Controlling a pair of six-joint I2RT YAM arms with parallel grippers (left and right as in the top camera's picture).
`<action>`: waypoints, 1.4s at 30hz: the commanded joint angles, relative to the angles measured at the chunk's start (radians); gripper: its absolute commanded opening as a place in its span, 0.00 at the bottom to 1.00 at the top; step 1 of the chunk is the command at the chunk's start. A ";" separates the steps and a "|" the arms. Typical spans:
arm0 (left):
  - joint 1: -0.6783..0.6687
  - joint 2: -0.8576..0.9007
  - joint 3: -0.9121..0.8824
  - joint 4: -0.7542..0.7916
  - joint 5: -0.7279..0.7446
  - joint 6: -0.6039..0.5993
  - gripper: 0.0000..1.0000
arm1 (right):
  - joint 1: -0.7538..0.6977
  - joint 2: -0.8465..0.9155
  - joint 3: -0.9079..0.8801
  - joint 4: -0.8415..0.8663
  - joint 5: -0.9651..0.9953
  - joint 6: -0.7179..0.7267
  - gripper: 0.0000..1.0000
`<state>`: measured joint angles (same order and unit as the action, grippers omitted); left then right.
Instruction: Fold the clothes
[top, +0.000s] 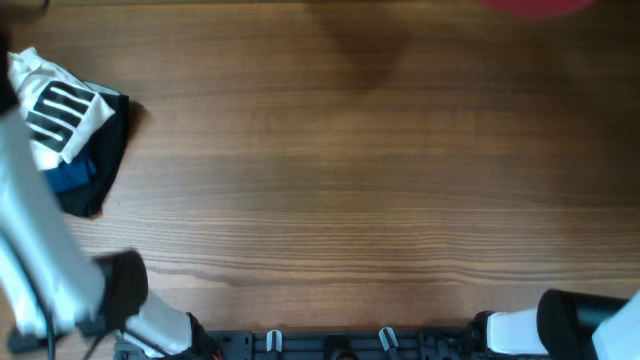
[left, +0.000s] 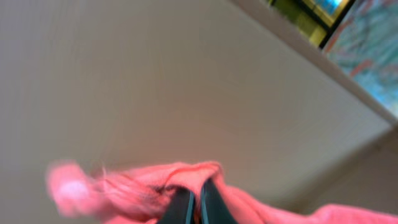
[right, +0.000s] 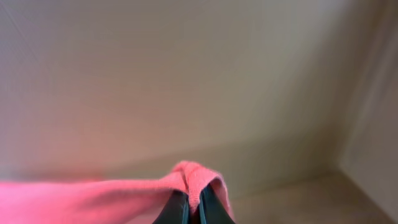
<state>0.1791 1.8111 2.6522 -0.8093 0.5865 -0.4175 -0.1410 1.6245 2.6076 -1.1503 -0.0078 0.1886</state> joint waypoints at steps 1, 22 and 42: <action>-0.071 0.063 -0.032 -0.407 -0.004 0.225 0.04 | -0.004 0.163 -0.122 -0.209 0.045 -0.007 0.04; -0.140 0.257 -0.799 -0.876 -0.539 0.172 0.04 | -0.011 0.311 -0.736 -0.384 0.139 0.018 0.04; 0.042 0.003 -1.077 -0.807 -0.535 0.119 0.04 | -0.011 0.108 -1.398 -0.208 -0.021 -0.063 0.04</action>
<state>0.2142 1.8252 1.6619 -1.6371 0.0681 -0.2802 -0.1459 1.7432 1.3128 -1.4033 0.0093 0.1253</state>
